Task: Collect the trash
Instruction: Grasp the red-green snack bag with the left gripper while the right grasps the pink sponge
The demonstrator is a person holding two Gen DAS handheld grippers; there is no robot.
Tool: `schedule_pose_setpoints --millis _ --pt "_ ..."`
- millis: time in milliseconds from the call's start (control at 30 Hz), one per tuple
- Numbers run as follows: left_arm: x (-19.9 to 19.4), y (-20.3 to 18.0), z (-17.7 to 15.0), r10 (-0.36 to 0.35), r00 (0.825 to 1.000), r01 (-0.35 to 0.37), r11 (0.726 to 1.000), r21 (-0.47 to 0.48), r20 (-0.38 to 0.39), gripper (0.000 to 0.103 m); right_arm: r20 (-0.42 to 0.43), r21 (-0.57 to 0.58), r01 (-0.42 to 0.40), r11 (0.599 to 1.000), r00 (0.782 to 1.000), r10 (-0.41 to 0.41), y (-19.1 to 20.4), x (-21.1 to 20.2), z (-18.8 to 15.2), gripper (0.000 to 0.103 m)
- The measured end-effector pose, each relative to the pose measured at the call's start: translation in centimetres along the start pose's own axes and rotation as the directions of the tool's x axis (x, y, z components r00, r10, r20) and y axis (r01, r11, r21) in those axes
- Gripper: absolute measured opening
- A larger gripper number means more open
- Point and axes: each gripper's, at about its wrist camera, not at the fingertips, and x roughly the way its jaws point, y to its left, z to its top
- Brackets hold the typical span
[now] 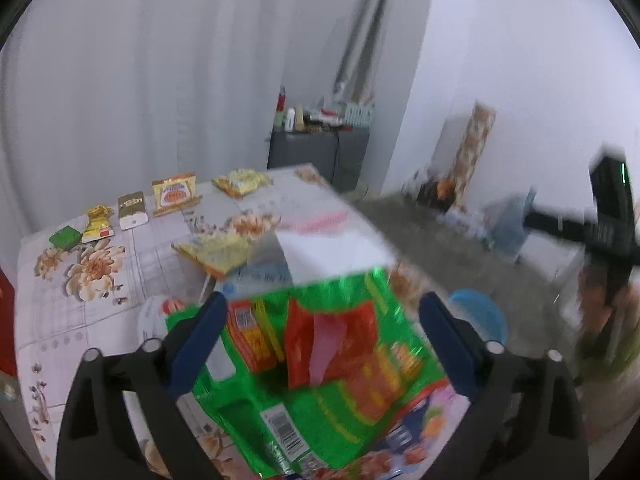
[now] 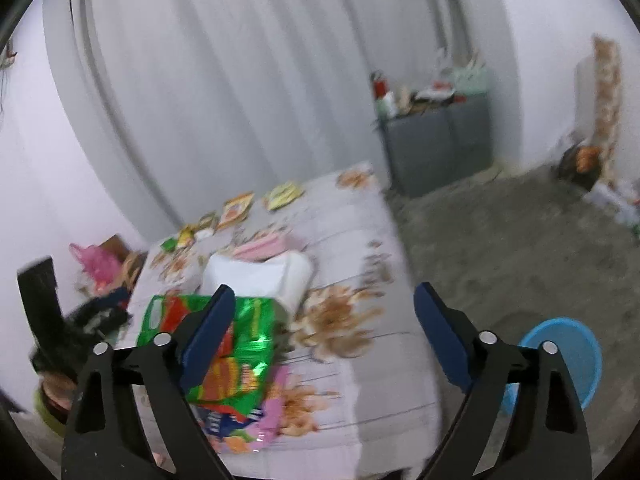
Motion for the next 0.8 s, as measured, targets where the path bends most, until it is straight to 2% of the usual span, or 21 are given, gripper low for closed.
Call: schedule_pose_setpoints --millis 100,200,267,367,567,633,733,800 --pt "2.4 -0.6 -1.3 0.082 0.995 -0.077 0.995 0.066 -0.063 0.081 -0.059 0.004 -0.046 0.999 0.997 0.046 1.0 2.2 0.6 0.079" --pt "4.7 -0.4 -2.5 0.146 0.981 -0.134 0.986 0.101 -0.125 0.07 -0.098 0.007 -0.085 0.996 0.992 0.085 2.2 3.9 1.3 0.077" --pt "5.4 -0.1 -3.0 0.164 0.976 -0.15 0.983 0.107 -0.141 0.066 -0.123 0.027 -0.123 0.992 0.984 0.125 2.3 4.8 1.7 0.077" --pt "5.9 0.4 -3.4 0.199 0.97 -0.182 0.976 0.12 -0.143 0.053 -0.17 0.078 -0.182 0.98 0.966 0.193 2.6 7.3 2.6 0.075" --pt "5.4 0.9 -3.6 0.204 0.97 -0.19 0.975 0.112 -0.135 0.031 -0.254 0.196 -0.247 0.949 0.922 0.293 3.0 11.2 4.6 0.069" --pt "5.1 1.2 -3.6 0.192 0.973 -0.18 0.979 0.097 -0.131 0.021 -0.265 0.22 -0.251 0.943 0.915 0.306 3.1 12.1 4.9 0.068" --pt "4.7 1.5 -3.5 0.171 0.978 -0.162 0.983 0.081 -0.122 0.014 -0.29 0.259 -0.247 0.934 0.902 0.319 3.0 13.8 5.5 0.068" --pt "4.5 1.5 -3.5 0.16 0.981 -0.152 0.986 0.075 -0.11 0.012 -0.316 0.298 -0.255 0.92 0.883 0.347 2.8 15.1 5.9 0.067"
